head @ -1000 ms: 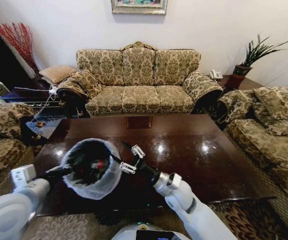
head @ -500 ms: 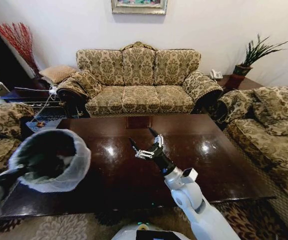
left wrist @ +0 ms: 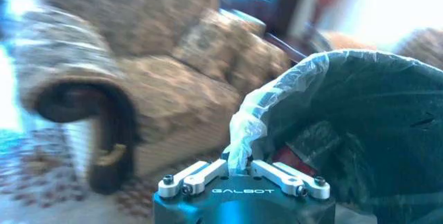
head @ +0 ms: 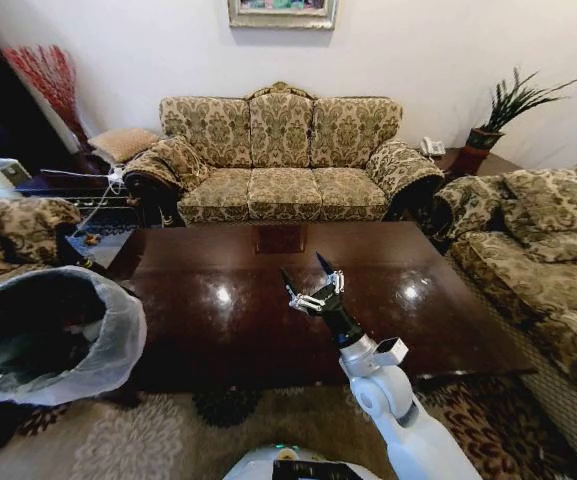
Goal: Move to the front of the table and place the trash on the table into the trash bin.
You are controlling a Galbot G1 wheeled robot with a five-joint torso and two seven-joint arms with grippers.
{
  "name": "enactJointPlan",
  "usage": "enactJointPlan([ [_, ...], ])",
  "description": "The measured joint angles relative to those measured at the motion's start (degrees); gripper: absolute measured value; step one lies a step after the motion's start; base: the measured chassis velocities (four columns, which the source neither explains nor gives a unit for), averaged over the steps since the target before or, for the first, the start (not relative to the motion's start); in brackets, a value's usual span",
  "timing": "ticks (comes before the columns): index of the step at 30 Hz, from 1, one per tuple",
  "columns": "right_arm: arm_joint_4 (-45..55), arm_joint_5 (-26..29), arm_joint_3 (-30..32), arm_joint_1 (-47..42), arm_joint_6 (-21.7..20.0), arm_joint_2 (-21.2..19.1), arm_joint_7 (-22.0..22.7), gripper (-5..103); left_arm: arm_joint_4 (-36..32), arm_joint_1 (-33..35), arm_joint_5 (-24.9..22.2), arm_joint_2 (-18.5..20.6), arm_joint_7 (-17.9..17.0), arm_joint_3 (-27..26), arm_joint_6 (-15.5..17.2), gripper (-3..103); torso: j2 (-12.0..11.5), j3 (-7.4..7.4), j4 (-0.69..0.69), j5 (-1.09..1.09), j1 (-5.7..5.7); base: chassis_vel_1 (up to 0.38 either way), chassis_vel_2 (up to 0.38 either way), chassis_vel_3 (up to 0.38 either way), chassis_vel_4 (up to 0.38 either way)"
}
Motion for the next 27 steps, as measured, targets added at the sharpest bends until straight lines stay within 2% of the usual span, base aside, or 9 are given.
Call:
enactJointPlan([
  [4, -0.3, 0.0, 0.0, -0.1, 0.0, 0.0, 1.0, 100, 2.8, -1.7, 3.3, -2.4, -0.2, -0.2, -2.1, 0, 0.0, -0.03, 0.00, -0.07, -0.04, 0.173, -0.150, -0.159, 0.157],
  [6, -0.6, 0.0, 0.4, -0.1, -0.3, 0.1, 1.5, 100, 6.0, -2.7, 6.2, -5.1, -0.1, -0.4, -4.8, 0, 0.0, -0.03, 0.04, -0.08, -0.04, 0.079, -0.051, -0.078, 0.113],
  [12, -1.0, -0.2, 1.3, -0.4, -0.9, 0.5, 2.2, 100, 11.6, -5.5, 7.0, -7.5, -0.4, -0.5, -7.0, 0, 0.0, 0.04, 0.00, -0.05, 0.09, 0.003, 0.014, 0.017, 0.000],
  [15, -1.1, -0.6, 1.5, -0.7, -1.2, 1.0, 2.8, 100, 17.7, -7.4, 7.2, -8.9, -0.4, 1.2, -9.1, 0, 0.0, 0.04, -0.01, 0.00, 0.11, -0.069, 0.030, 0.040, -0.038],
  [17, -1.2, -1.0, 1.5, -1.4, -1.3, 1.4, 3.7, 100, 24.1, -9.0, 9.0, -9.6, -0.6, 3.8, -11.0, 0, 0.0, 0.02, 0.01, -0.06, 0.06, 0.000, 0.000, 0.000, 0.000],
  [19, -1.2, -1.1, 1.5, -1.6, -1.3, 1.4, 3.9, 100, 25.6, -9.3, 9.3, -9.7, -0.6, 4.4, -11.3, 0, 0.0, 0.01, 0.02, -0.08, 0.04, 0.000, 0.000, 0.000, 0.000],
  [22, -1.3, -1.4, 2.2, -2.4, -1.4, 1.1, 4.2, 100, 33.9, -11.5, 10.0, -9.9, -0.6, 8.3, -12.7, 0, 0.0, -0.01, 0.02, -0.04, 0.00, 0.000, 0.000, 0.000, 0.000],
  [25, -1.2, -1.5, 2.7, -2.5, -1.5, 0.9, 4.3, 100, 37.4, -12.4, 10.3, -10.1, -0.4, 10.1, -13.1, 0, 0.0, 0.00, 0.03, -0.14, 0.01, 0.000, 0.000, 0.000, 0.000],
  [27, -1.2, -1.5, 2.7, -2.6, -1.6, 0.9, 4.3, 100, 37.7, -12.5, 10.3, -10.1, -0.2, 10.3, -13.1, 0, 0.0, 0.01, 0.01, -0.10, 0.03, 0.000, 0.000, 0.000, 0.000],
])
